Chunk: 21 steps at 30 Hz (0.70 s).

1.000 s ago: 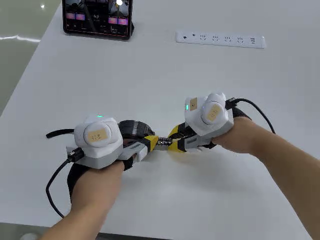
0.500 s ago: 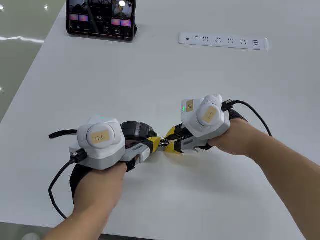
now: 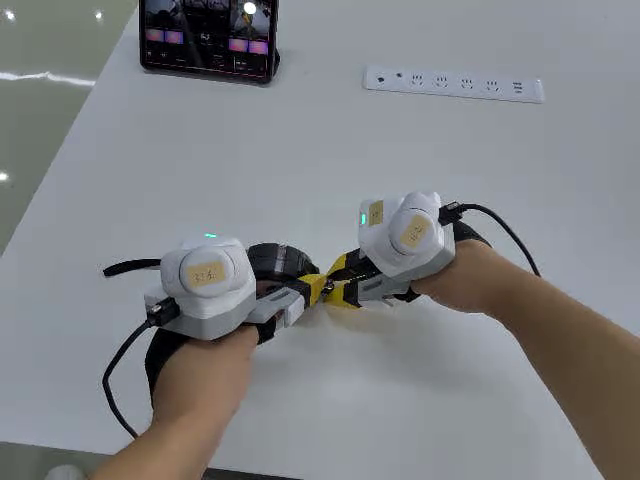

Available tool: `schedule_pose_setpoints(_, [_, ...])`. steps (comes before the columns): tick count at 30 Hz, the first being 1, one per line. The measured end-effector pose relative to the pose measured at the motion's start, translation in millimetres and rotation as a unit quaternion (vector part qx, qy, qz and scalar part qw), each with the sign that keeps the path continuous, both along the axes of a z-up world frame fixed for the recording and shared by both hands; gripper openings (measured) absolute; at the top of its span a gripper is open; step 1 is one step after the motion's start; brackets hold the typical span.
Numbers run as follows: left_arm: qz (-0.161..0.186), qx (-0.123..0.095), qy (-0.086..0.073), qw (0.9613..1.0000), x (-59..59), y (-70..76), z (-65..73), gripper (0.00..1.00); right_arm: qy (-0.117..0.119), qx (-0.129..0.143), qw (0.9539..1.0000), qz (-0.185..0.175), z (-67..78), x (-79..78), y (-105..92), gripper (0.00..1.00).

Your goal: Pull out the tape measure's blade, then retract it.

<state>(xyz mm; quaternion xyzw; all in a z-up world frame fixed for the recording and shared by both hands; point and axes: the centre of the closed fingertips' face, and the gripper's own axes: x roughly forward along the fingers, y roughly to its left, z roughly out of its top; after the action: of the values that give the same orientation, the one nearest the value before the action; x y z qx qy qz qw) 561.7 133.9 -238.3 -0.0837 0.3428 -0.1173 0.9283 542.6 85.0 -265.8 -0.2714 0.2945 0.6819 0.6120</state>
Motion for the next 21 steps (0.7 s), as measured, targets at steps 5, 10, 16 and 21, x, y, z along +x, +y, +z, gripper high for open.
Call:
schedule_pose_setpoints(5, [0.0,-0.001,0.0,1.0,0.1,0.0,0.0,0.58,0.0,0.004,1.0,-0.001,-0.4,0.1,4.6,0.11])
schedule_pose_setpoints(10, [0.0,-0.001,0.0,1.0,0.4,0.0,-0.1,0.58,0.0,0.003,1.0,0.0,-0.1,0.6,4.0,0.11])
schedule_pose_setpoints(16, [0.001,-0.002,-0.001,1.0,0.8,-0.1,0.0,0.58,-0.001,0.004,1.0,-0.003,-0.4,0.5,3.7,0.11])
schedule_pose_setpoints(21, [-0.001,-0.003,-0.005,1.0,0.6,-0.7,0.5,0.59,-0.002,0.003,1.0,-0.006,-0.6,-0.4,3.8,0.11])
